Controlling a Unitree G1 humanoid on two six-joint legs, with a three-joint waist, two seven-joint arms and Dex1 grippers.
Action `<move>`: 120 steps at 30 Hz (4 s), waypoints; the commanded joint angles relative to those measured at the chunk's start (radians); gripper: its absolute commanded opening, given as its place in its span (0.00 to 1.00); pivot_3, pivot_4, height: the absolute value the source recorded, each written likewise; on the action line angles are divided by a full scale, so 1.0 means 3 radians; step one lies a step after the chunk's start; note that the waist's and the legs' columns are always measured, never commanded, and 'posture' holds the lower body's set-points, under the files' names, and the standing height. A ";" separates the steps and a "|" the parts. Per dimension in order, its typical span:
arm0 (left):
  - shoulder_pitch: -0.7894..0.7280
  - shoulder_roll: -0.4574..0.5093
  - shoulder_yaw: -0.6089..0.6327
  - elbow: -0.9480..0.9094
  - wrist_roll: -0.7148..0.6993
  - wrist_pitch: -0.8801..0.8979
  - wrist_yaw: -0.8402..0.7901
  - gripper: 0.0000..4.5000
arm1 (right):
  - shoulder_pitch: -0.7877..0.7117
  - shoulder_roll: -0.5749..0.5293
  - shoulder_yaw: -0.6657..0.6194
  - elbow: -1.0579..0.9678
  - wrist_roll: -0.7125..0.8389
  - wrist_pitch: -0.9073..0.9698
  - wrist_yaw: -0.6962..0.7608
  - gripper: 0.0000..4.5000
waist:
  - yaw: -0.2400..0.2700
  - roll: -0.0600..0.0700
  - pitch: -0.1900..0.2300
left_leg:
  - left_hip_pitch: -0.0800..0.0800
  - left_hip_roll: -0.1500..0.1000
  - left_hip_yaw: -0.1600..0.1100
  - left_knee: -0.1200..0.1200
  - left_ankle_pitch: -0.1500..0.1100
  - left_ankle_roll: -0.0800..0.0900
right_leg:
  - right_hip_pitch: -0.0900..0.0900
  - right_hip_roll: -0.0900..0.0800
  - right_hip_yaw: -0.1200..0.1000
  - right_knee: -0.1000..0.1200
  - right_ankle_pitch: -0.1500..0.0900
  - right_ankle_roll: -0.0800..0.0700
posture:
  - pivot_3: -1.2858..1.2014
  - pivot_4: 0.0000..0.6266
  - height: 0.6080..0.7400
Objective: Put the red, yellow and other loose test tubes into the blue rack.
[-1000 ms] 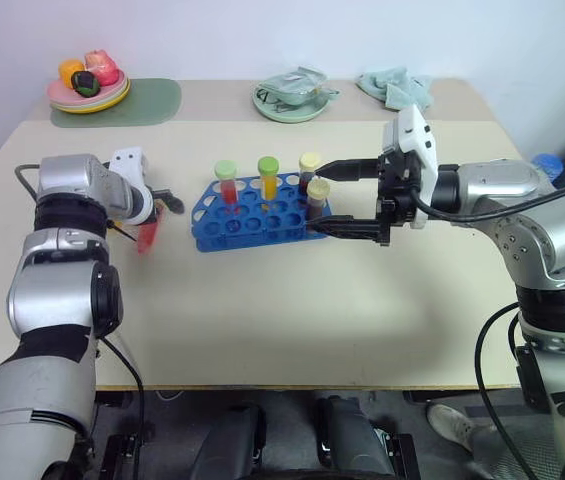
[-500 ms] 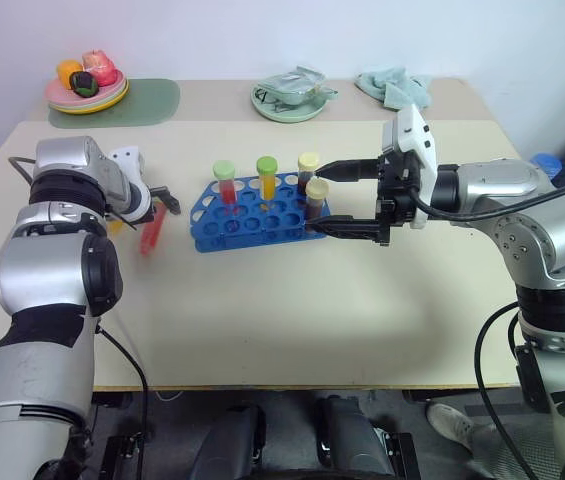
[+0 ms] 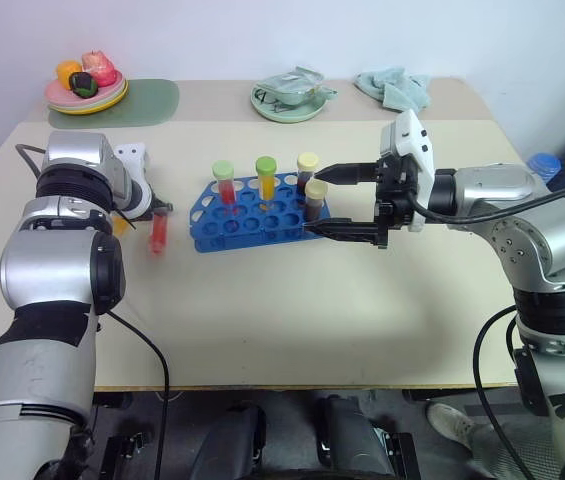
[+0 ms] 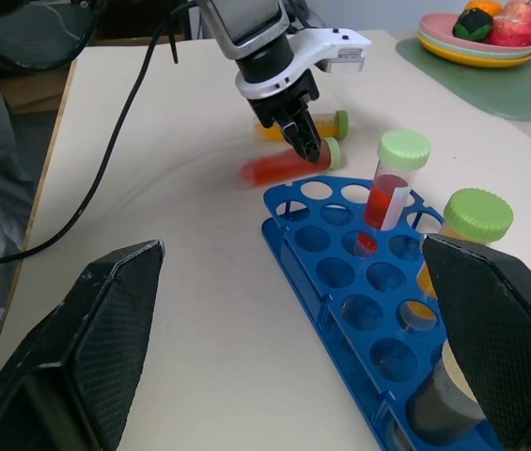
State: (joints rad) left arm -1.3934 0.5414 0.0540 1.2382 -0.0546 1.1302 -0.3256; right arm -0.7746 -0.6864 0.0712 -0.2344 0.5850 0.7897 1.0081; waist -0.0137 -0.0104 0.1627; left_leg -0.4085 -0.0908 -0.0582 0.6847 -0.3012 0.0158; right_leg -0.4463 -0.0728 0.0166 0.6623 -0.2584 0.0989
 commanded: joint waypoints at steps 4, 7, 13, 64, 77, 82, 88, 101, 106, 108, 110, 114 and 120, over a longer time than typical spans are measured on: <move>0.0001 0.0058 -0.0147 -0.0157 0.0107 0.0014 -0.0262 0.14 | 0.0002 -0.0018 -0.0087 -0.0102 0.0043 -0.0040 0.0002 1.00 | 0.0001 0.0000 0.0000 | 0.0000 -0.0001 0.0000 0.0000 0.0000 0.0000 | 0.0000 0.0000 0.0000 0.0000 0.0000 0.0000 | 0.52 0.24 1.00; 0.0066 0.0127 -0.0231 -0.0368 0.0141 -0.0005 -0.0396 0.14 | 0.0008 -0.0029 -0.0089 -0.0096 0.0034 -0.0053 0.0011 1.00 | -0.0002 0.0000 0.0000 | 0.0000 -0.0001 0.0000 0.0001 0.0000 0.0000 | -0.0001 0.0000 0.0000 0.0001 0.0000 0.0000 | 0.52 0.24 1.00; 0.0911 0.0460 -0.0390 -0.2300 0.0053 0.0207 -0.0653 0.14 | 0.0025 -0.0028 -0.0104 -0.0105 0.0030 -0.0066 -0.0004 1.00 | -0.0021 0.0000 0.0000 | -0.0002 0.0001 0.0002 -0.0002 0.0000 0.0000 | -0.0006 -0.0001 0.0006 0.0003 0.0000 0.0000 | 0.52 0.24 1.00; 0.2028 -0.0907 0.0610 -0.2280 -0.1853 -0.3591 -0.2542 0.14 | 0.1065 -0.0026 -0.0681 -0.1184 0.0222 0.0128 -0.1001 1.00 | 0.0007 -0.0003 -0.0003 | 0.0002 0.0001 0.0000 0.0009 0.0001 0.0001 | 0.0009 -0.0002 -0.0003 -0.0015 0.0000 -0.0001 | 0.52 0.24 1.00; 0.1565 -0.0964 0.0360 -0.1322 -0.1298 -0.4101 -0.2945 0.14 | 0.2419 0.0018 -0.1266 -0.1950 0.0333 0.0191 -0.1616 1.00 | 0.0000 -0.0004 -0.0004 | 0.0003 0.0002 0.0001 0.0008 0.0001 0.0002 | 0.0009 0.0001 0.0000 -0.0013 0.0000 0.0000 | 0.52 0.24 1.00; 0.1578 -0.0948 0.0287 -0.1236 -0.1109 -0.4200 -0.3004 0.14 | 0.2469 0.0028 -0.1361 -0.2038 0.0467 0.0229 -0.1781 1.00 | 0.0010 -0.0004 -0.0004 | 0.0005 0.0002 0.0001 0.0008 0.0001 0.0001 | 0.0010 0.0002 0.0001 -0.0011 0.0000 0.0000 | 0.52 0.24 1.00; 0.1594 -0.0876 0.0217 -0.1064 -0.0882 -0.4419 -0.2929 0.14 | 0.2450 0.0000 -0.1349 -0.2045 0.0561 0.0236 -0.1889 1.00 | 0.0006 -0.0004 -0.0004 | 0.0005 0.0002 0.0001 0.0008 0.0001 0.0001 | 0.0011 0.0001 0.0001 -0.0011 0.0000 0.0000 | 0.52 0.24 1.00; 0.1891 -0.0966 0.0180 -0.1455 -0.0824 -0.4532 -0.2746 0.14 | 0.2359 -0.0042 -0.1256 -0.1933 0.0565 0.0152 -0.1864 1.00 | 0.0003 -0.0004 -0.0005 | 0.0012 0.0003 0.0002 0.0009 0.0001 0.0001 | 0.0014 0.0002 0.0004 -0.0005 0.0000 -0.0001 | 0.52 0.24 1.00; 0.1900 -0.1097 0.0467 -0.2006 -0.1399 -0.4154 -0.2695 0.14 | 0.2327 -0.0075 -0.1244 -0.1887 0.0549 0.0135 -0.1815 1.00 | 0.0013 -0.0005 -0.0005 | 0.0010 0.0003 0.0002 0.0009 0.0001 0.0002 | 0.0013 0.0002 0.0004 -0.0005 0.0000 -0.0001 | 0.52 0.24 1.00; 0.1869 -0.1102 0.0566 -0.2170 -0.1523 -0.4026 -0.2560 0.14 | 0.2307 -0.0086 -0.1245 -0.1856 0.0546 0.0126 -0.1795 1.00 | 0.0011 -0.0005 -0.0004 | 0.0008 0.0003 0.0002 0.0009 0.0001 0.0002 | 0.0012 0.0002 0.0004 -0.0007 0.0000 0.0000 | 0.52 0.24 1.00; 0.1888 -0.1068 0.0527 -0.2279 -0.1514 -0.3938 -0.2553 0.14 | 0.2276 -0.0097 -0.1229 -0.1811 0.0542 0.0113 -0.1773 1.00 | 0.0008 -0.0005 -0.0005 | 0.0008 0.0003 0.0002 0.0010 0.0001 0.0002 | 0.0012 0.0001 0.0003 -0.0007 0.0000 0.0000 | 0.52 0.24 1.00; 0.1935 -0.1078 0.0512 -0.2408 -0.1532 -0.3819 -0.2479 0.14 | 0.2179 -0.0113 -0.1172 -0.1729 0.0543 0.0097 -0.1735 1.00 | 0.0010 -0.0004 -0.0005 | 0.0010 0.0003 0.0002 0.0010 0.0001 0.0002 | 0.0014 0.0002 0.0003 -0.0007 0.0000 0.0000 | 0.52 0.24 1.00; 0.2009 -0.1019 0.0606 -0.2591 -0.1591 -0.3643 -0.2327 0.14 | 0.2092 -0.0128 -0.1137 -0.1687 0.0557 0.0111 -0.1726 1.00 | 0.0010 -0.0004 -0.0005 | 0.0010 0.0003 0.0002 0.0010 0.0001 0.0002 | 0.0013 0.0002 0.0003 -0.0007 0.0000 0.0000 | 0.52 0.24 1.00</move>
State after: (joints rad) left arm -0.7811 0.2237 0.2127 0.5075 -0.4970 0.0300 -1.0390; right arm -0.1333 -0.7167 -0.2616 -0.7315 0.7477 0.8391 0.4874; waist -0.0106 -0.0117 0.1611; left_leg -0.4056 -0.0899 -0.0576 0.6876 -0.3009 0.0163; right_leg -0.4424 -0.0722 0.0176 0.6602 -0.2584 0.0988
